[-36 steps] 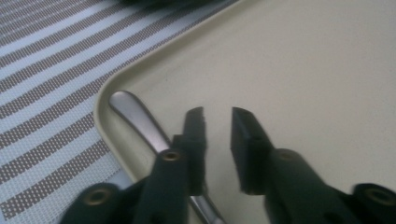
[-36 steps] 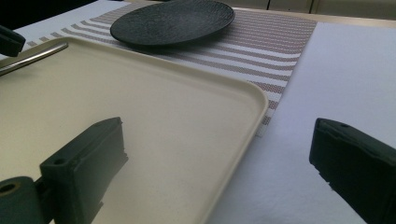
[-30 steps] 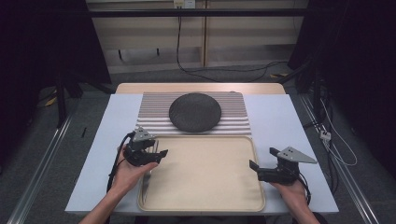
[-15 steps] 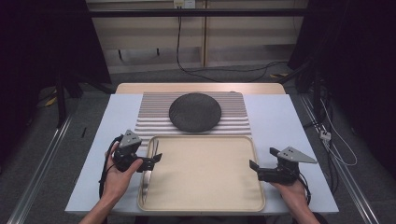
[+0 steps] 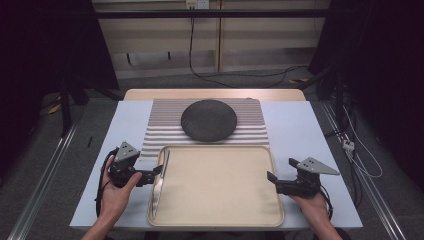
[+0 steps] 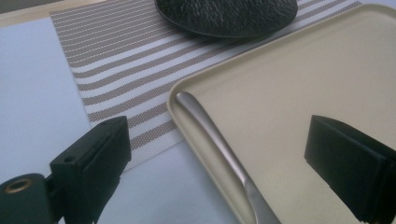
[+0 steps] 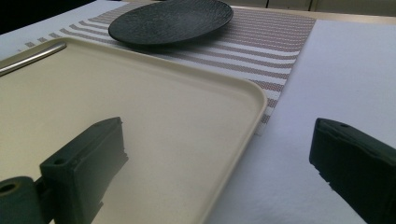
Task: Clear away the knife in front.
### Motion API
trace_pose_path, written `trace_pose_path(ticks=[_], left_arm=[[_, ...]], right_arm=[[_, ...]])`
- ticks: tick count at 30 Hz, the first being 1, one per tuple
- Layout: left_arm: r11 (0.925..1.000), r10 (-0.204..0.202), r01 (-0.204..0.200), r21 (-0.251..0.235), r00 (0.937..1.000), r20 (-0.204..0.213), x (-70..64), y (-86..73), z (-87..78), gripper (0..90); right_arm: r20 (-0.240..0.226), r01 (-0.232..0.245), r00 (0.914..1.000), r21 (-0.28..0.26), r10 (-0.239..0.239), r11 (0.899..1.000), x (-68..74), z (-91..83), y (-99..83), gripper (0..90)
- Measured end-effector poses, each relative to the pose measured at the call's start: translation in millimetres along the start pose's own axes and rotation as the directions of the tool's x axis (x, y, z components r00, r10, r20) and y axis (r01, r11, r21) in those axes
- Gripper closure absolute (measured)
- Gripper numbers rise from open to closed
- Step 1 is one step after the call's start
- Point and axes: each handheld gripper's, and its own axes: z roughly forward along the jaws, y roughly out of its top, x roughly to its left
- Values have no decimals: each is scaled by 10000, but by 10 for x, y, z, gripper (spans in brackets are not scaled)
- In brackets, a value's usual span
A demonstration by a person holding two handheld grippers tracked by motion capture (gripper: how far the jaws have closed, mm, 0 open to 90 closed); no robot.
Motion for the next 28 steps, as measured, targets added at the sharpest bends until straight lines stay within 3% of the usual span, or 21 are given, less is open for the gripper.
trace_pose_path(ticks=[3, 8, 10, 15, 21, 28], left_arm=[[9999, -111, 111, -71, 9999, -33, 1, -58, -25, 84], [9995, 198, -192, 231, 9995, -232, 33, -119, -102, 83], [9998, -61, 71, 206, 9988, -488, 57, -168, -120, 83], [9990, -402, 413, 192, 9978, -525, 108, -278, -111, 83], [9989, -410, 421, 222, 9980, -487, 93, -388, -105, 83], [9979, -544, 557, 316, 9977, -406, 133, -407, -112, 83]], right_arm=[[-6, 8, 10000, 1, -8, 10000, 0, 3, 0, 35], [-20, 14, 10000, 12, -14, 10000, 0, 3, -2, 35], [-1, -21, 10000, 21, 21, 10000, -1, 1, -2, 35], [-12, -19, 10000, 34, 19, 10000, 3, 10, -2, 35], [11, 36, 10000, 22, -36, 10000, 0, 7, 0, 35], [15, 124, 9999, 17, -124, 9999, 8, -20, -2, 35]])
